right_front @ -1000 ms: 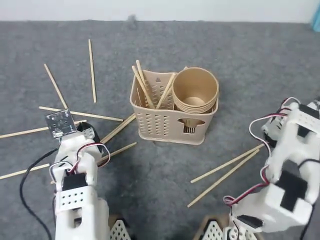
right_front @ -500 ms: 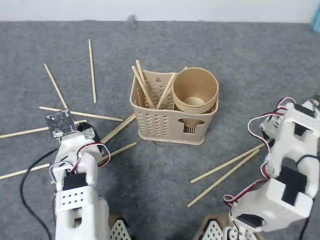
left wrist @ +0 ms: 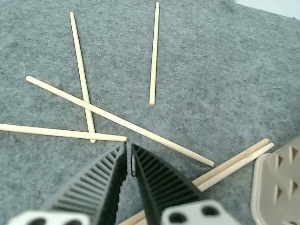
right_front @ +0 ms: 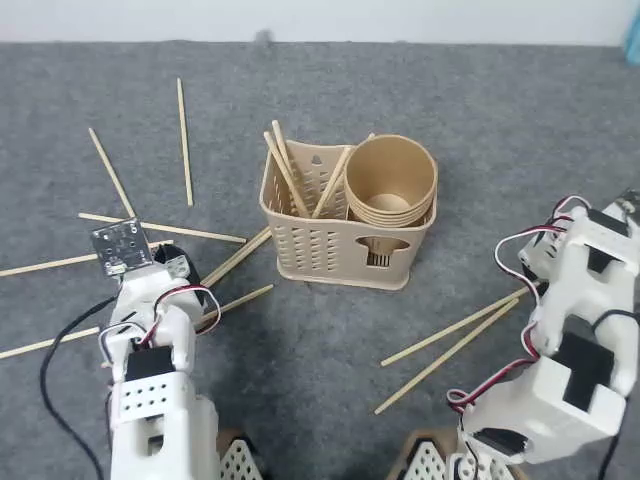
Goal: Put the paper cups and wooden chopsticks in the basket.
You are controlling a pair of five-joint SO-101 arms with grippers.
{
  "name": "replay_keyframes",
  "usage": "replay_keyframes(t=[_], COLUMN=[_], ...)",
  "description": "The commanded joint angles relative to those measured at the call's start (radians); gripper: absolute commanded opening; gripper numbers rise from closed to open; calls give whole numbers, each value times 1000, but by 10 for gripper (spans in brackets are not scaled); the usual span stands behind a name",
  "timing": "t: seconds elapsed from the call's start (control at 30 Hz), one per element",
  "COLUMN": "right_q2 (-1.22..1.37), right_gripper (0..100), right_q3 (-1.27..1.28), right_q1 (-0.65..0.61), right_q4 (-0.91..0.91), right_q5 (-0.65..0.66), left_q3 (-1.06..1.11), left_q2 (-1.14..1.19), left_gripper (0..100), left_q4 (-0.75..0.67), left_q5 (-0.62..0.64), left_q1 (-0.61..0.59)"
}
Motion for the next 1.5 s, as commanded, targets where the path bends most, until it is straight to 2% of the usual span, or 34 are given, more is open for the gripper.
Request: replay_keyframes(t=[0.0,0.43,0.57,0.63,0.87,1.03,1.2,1.47], right_q2=[-8,185,191,189,168,-2,-283,-730], right_gripper=[59,59,51,2,7,7,7,7], right_q3=[-6,-103,-106,-106,-106,-115,-163,-160], right_q1=[-1,-4,-8,-7,27,87,147,180], right_q4=[-15,-7,5,5,8,56,142,156], right_q5=[18,23,51,71,80,77,71,25], left_q3=[-5,-5,-5,-5,-5,-5,-5,-5], left_q2=[-17,-17,-17,-17,-17,-17,-17,-17], left_gripper=[13,13,13,13,13,13,13,13], left_q4=[-32,-32,-32,-32,-32,-32,-32,-32], left_q5=[-8,-8,-8,-8,-8,-8,-8,-8], left_q1=[-6,-6,-6,-6,-6,-6,-6,-8])
